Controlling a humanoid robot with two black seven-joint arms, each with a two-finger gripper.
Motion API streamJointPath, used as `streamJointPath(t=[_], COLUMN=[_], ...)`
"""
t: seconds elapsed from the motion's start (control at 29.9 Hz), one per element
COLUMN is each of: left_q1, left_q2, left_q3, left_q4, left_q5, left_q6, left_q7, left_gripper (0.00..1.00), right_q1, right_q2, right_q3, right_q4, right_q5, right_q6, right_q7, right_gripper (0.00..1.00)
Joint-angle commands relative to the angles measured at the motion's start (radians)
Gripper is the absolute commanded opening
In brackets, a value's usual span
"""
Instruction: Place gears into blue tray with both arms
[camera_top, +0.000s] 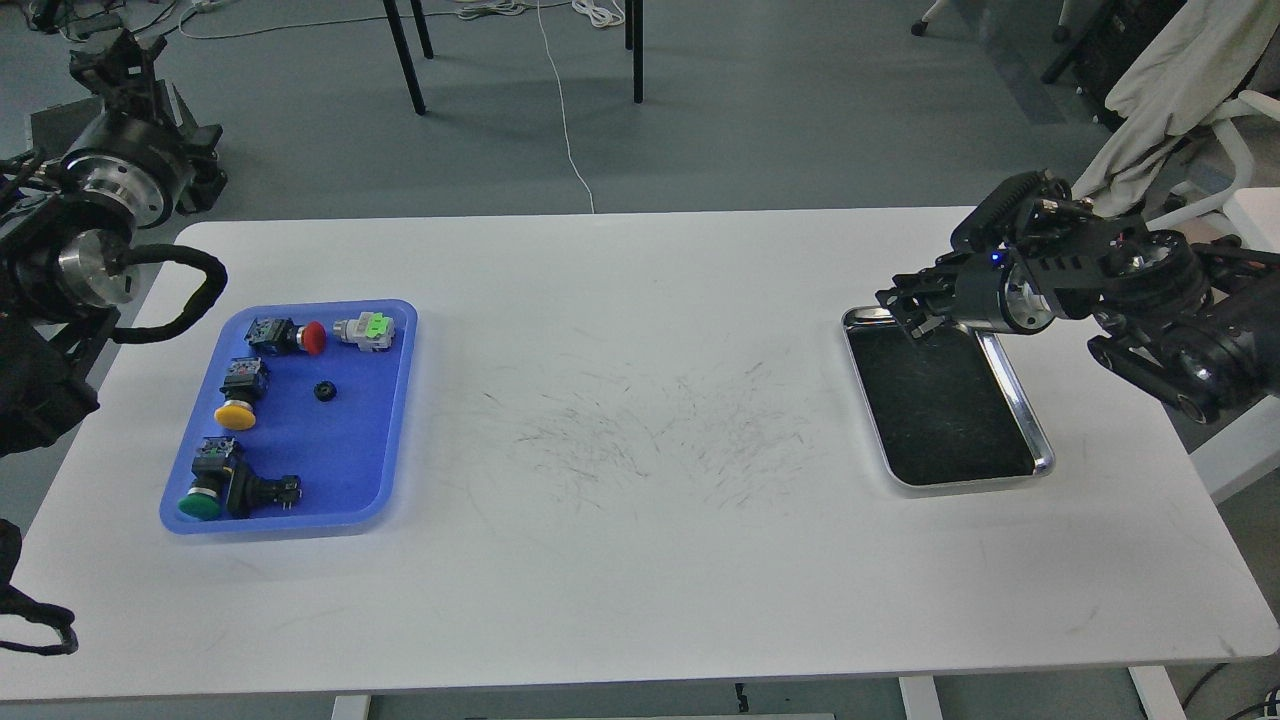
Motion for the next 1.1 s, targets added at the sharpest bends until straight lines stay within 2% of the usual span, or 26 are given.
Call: streamJointPath(t=[0.0,0.27,0.47,0.64,0.77,1.07], left_q1=[-0.004,-0.004,0.000,-0.004,-0.006,-0.006], left_q2=[0.012,0.031,0.031,0.023,0.018,0.028], left_q3=[-0.002,-0.005,-0.008,-0.006,-0.005,0.010], left_q4=[-0.001,-0.009,-0.014,-0.014,-0.014,-0.021], left_q5=[-0.002,-0.056,-0.128,-0.186,-0.185,-0.174], left_q6=[-0.001,-0.013,-0.036,-0.067,-0.081,-0.280], left_q7=[0.002,0.015,0.032,0.081,0.087,0.069], left_gripper=[0.91,0.91,0.91,0.91,0.91,0.91], right_q1=[0.036,0.052,0.018,-0.005,-0.017,-0.037], right_q2=[0.057,0.195,0.267,0.310,0.339,0.407], right_q3=[0.002,0.000,0.002,-0.004,-0.018,-0.031], right_q4=[-0.018,-0.015,-0.004,-0.004,-0.006,-0.007], right_q5=[0.000,0.000,0.000,0.000,-0.008,-0.008], right_q6=[-0.051,-0.150,-0.265,-0.282,-0.282,-0.292], right_q7=[-0.001,-0.004,-0.003,0.000,0.003,0.010], right_gripper=[0.01,0.01,0.01,0.01,0.01,0.01])
